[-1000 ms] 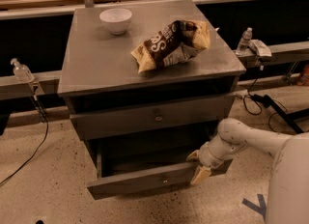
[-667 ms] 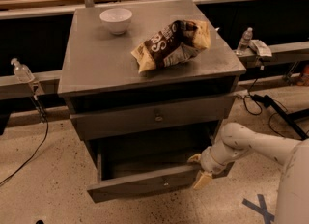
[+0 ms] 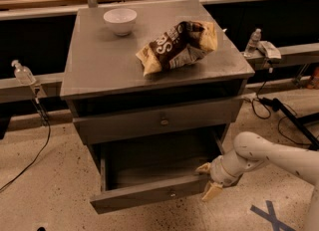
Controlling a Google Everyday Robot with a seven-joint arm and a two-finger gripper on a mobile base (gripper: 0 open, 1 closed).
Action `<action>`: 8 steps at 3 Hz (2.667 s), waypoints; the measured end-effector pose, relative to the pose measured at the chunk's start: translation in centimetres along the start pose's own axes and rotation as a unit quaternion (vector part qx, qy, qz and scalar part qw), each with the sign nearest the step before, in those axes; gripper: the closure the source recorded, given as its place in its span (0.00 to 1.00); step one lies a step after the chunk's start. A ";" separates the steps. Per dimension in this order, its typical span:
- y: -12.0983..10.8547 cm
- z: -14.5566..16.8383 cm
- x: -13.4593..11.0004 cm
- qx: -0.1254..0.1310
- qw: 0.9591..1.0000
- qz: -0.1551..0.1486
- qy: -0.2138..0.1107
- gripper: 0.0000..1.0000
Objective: Open middle drawer
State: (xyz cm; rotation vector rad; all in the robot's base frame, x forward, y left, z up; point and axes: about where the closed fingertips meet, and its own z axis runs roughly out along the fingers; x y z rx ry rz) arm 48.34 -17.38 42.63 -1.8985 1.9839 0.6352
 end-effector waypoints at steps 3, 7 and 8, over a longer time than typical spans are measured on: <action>-0.8 -3.3 -2.4 0.055 0.997 -0.038 -0.027 0.31; -2.5 -9.2 -3.8 0.169 0.975 -0.099 -0.104 0.00; -2.5 -9.2 -3.8 0.169 0.975 -0.099 -0.104 0.00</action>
Offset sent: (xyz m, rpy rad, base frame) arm 0.0017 0.0038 0.0458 0.0238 -0.1007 0.0237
